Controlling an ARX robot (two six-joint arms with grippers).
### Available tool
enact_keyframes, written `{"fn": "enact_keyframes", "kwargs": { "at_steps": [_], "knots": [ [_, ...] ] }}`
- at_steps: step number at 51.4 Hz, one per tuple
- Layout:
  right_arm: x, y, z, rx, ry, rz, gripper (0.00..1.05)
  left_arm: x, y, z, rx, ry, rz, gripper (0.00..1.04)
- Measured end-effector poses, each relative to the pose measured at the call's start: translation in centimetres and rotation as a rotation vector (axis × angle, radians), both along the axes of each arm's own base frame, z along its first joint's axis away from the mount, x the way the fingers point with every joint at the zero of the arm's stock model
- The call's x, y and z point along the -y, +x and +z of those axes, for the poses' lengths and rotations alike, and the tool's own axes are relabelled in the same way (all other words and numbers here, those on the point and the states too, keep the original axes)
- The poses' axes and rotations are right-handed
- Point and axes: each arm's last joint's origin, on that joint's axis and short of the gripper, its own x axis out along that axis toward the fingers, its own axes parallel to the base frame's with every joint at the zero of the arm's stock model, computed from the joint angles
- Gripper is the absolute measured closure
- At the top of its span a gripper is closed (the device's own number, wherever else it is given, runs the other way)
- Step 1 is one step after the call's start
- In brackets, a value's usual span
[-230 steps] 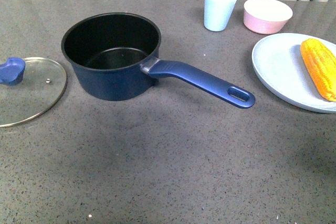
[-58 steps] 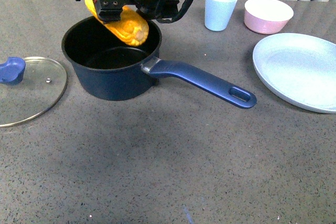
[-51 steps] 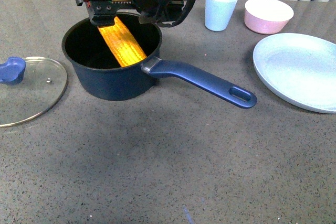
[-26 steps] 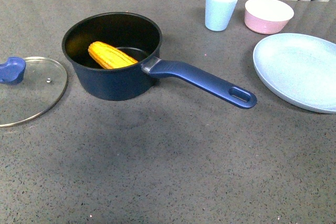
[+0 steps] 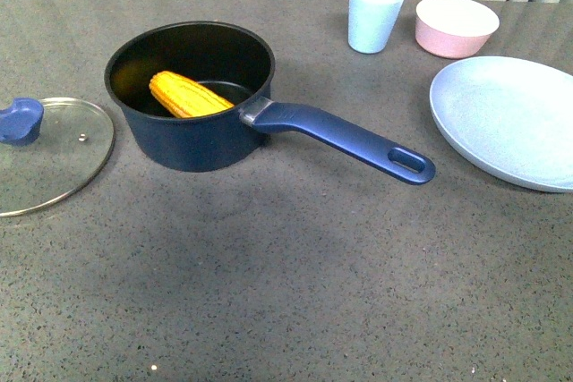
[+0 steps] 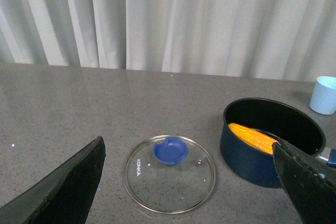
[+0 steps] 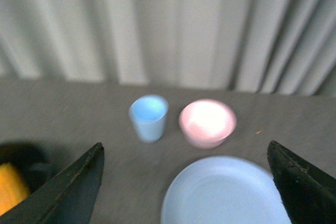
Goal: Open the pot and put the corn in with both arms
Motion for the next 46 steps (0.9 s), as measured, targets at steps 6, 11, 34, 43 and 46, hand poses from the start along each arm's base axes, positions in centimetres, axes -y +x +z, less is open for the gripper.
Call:
{"fn": "enact_keyframes", "kwargs": {
  "at_steps": [6, 11, 34, 43, 46],
  "knots": [
    [1.5, -1.8, -1.3, 0.12, 0.019, -0.076, 0.36, 0.0, 0.0, 0.0, 0.0, 0.0, 0.0, 0.09],
    [2.6, -3.4, -3.8, 0.099, 0.006, -0.076, 0.54, 0.0, 0.0, 0.0, 0.0, 0.0, 0.0, 0.09],
    [5.0, -7.9, -8.1, 0.092, -0.001, -0.078, 1.03, 0.0, 0.0, 0.0, 0.0, 0.0, 0.0, 0.09],
    [5.7, -9.5, -9.2, 0.096, 0.001, -0.062, 1.03, 0.0, 0.0, 0.0, 0.0, 0.0, 0.0, 0.09],
    [6.4, -10.1, -9.7, 0.094, 0.0, -0.07, 1.03, 0.0, 0.0, 0.0, 0.0, 0.0, 0.0, 0.09]
  ]
}}
